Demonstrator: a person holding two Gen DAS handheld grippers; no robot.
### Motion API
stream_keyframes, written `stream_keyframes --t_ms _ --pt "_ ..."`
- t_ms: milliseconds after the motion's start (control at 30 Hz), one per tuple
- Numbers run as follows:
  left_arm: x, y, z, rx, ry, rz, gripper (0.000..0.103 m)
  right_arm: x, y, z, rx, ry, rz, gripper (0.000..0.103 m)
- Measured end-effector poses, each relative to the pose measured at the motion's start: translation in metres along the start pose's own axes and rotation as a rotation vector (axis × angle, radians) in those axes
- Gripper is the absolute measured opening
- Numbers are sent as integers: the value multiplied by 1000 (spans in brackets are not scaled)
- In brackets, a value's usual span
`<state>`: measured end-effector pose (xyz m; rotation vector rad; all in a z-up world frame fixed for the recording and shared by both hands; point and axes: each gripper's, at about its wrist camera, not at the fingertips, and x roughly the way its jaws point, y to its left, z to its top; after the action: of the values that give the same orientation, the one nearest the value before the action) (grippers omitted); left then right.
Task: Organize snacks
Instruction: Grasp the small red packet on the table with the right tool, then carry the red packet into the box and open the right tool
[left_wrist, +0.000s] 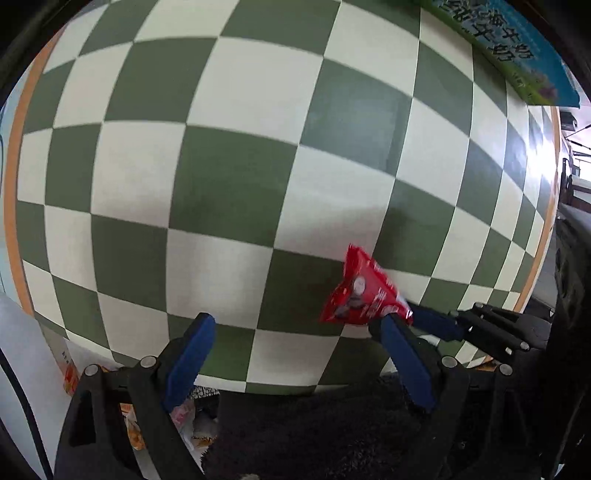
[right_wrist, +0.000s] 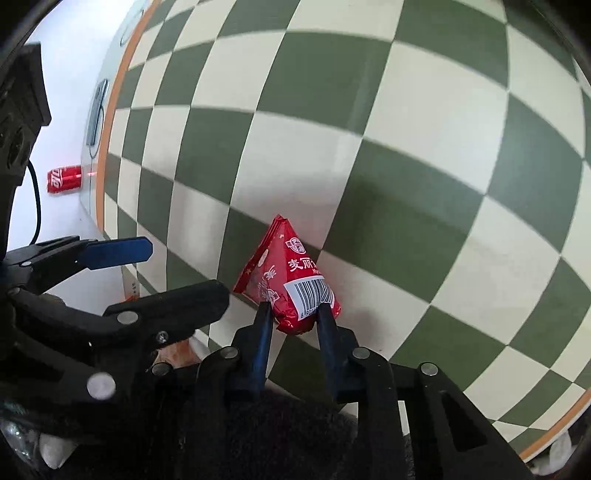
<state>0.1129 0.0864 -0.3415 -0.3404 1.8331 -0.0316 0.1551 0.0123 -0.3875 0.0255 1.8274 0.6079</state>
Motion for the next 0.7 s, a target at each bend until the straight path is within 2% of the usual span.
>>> stream_keyframes --t_ms 100,167,200,233,433,600,633,667,700 --pt "-4 1 1 0 -17 10 92 -2 0 2 -24 32 16 28" --pt "-6 3 -1 -4 -29 18 92 -1 1 3 -22 41 31 39" --pt "-6 5 -2 -7 -33 22 92 0 1 4 -20 48 18 60" --pt "-6 7 -3 -14 -36 25 92 2 1 3 -20 52 10 74" --pt "3 26 -8 -72 -22 3 92 8 -7 11 32 65 46 75" --pt "7 41 -9 -101 -19 -9 92 28 -6 16 58 94 41 73" --pt "7 42 -9 -103 -18 -11 92 27 -6 15 59 74 36 51" --pt "7 44 -9 -101 -19 -13 92 23 -5 14 32 49 11 44" --pt "7 45 -10 -100 -21 -11 92 23 -5 14 32 49 11 43"
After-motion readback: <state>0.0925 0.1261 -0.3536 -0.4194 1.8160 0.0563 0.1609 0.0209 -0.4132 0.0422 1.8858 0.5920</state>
